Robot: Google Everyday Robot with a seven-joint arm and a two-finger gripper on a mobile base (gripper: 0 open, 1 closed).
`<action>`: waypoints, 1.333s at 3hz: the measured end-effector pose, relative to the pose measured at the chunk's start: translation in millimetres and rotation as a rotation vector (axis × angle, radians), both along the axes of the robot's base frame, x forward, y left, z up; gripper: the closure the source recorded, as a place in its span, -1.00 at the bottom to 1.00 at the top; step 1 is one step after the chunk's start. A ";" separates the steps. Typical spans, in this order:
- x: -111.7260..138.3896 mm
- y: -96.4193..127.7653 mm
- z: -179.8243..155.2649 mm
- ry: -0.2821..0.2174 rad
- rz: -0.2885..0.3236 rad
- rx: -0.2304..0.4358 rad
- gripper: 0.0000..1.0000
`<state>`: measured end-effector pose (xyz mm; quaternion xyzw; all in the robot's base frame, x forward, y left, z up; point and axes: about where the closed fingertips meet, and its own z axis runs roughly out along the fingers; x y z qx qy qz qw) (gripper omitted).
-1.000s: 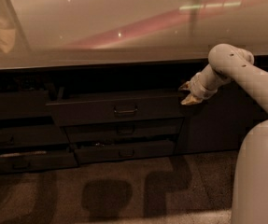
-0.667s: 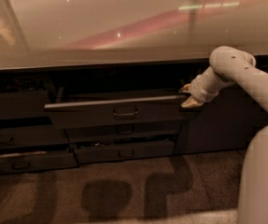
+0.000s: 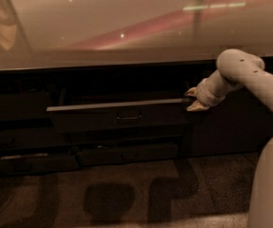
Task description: Open top drawer
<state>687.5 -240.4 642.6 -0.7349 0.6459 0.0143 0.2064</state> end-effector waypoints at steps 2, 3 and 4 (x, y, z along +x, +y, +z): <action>-9.5 -0.5 0.1 0.002 0.006 0.004 1.00; -10.3 -0.1 3.1 0.002 0.006 0.004 1.00; -21.6 -0.6 2.4 0.004 0.012 0.008 1.00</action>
Offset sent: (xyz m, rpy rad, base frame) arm -0.3525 -0.0527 -0.1751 0.1528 0.0627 0.1998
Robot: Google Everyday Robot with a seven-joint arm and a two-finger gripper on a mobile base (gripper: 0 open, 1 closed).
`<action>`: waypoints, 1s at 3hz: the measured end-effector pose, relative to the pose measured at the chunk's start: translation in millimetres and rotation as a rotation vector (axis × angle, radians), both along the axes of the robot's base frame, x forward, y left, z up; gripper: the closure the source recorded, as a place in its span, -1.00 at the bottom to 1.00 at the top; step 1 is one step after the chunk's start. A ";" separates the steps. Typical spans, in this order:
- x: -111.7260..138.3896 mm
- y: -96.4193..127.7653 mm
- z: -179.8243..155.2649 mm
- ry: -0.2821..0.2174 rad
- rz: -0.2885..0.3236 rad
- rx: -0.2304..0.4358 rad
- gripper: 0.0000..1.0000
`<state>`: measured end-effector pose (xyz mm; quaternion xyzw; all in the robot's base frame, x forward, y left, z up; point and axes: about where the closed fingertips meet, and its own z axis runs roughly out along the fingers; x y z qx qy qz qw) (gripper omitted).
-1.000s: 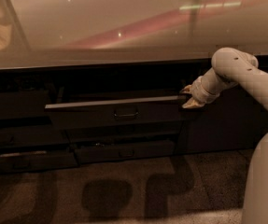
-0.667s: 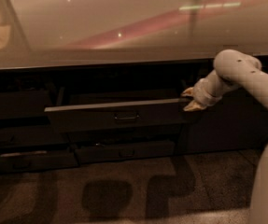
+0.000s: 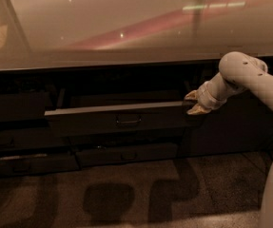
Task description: Open top drawer
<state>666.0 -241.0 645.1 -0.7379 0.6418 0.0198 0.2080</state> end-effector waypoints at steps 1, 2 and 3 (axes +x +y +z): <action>-0.1 0.0 -0.1 0.000 0.000 0.000 1.00; -8.8 0.7 -3.2 -0.003 0.017 0.000 1.00; -8.9 0.7 0.3 -0.003 0.017 0.000 1.00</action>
Offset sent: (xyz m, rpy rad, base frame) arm -0.1532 0.0036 -0.0807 -0.0052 -0.0654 0.2828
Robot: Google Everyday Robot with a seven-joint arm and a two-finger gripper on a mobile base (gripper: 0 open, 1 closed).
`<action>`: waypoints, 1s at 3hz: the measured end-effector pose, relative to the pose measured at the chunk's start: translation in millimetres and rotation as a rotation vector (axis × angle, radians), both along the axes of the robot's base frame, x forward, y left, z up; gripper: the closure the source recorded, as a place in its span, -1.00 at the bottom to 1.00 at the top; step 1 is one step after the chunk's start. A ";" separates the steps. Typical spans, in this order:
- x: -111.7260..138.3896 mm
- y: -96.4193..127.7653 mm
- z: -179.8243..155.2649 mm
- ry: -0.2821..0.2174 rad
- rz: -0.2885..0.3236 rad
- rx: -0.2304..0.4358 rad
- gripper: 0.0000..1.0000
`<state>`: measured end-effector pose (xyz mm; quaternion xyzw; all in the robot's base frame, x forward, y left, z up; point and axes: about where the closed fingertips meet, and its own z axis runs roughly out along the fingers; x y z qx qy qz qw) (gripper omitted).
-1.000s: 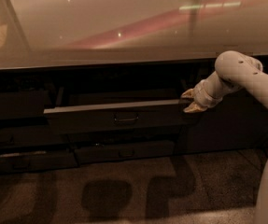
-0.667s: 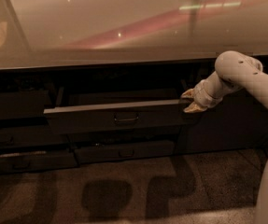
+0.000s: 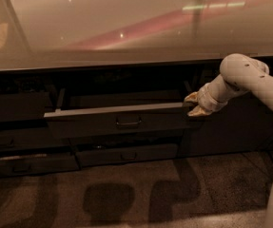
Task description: Open top drawer
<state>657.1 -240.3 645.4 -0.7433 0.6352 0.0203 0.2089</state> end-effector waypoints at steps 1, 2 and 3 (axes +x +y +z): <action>-9.9 -1.6 -5.1 -0.001 0.008 0.001 1.00; -10.5 -1.5 -0.7 -0.001 0.008 0.001 1.00; -18.7 -2.9 -4.2 -0.002 0.015 0.003 1.00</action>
Offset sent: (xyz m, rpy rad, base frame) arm -0.3142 -0.0614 -0.1748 0.0546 -0.0635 0.2146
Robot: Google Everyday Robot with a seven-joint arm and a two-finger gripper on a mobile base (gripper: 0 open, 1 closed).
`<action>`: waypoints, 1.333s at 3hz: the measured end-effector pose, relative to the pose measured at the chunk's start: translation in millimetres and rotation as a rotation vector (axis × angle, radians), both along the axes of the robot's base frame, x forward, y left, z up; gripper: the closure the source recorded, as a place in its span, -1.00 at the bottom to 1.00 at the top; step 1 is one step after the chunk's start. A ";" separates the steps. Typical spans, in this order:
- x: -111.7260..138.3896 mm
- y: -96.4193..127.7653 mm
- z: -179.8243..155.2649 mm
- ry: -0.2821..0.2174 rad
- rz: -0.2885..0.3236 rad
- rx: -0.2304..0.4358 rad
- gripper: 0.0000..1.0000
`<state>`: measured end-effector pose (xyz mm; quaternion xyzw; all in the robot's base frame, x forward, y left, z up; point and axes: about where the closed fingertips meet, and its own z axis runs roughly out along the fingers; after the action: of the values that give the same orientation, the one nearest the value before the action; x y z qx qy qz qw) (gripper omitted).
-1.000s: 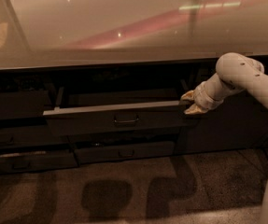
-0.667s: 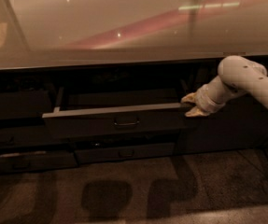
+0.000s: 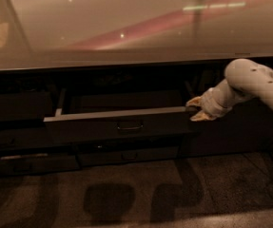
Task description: Open top drawer
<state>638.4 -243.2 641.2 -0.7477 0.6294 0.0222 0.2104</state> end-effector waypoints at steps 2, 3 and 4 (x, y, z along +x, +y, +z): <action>-9.5 -1.2 -0.3 0.000 0.007 0.001 1.00; -10.1 -1.1 3.7 0.000 0.007 0.001 1.00; -19.5 -2.4 -0.7 0.000 0.015 0.002 1.00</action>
Offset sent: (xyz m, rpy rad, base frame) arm -0.3239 -0.0630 -0.1822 0.0357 -0.0065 0.2362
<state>619.0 -245.6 640.4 -0.7521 0.6239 0.0243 0.2110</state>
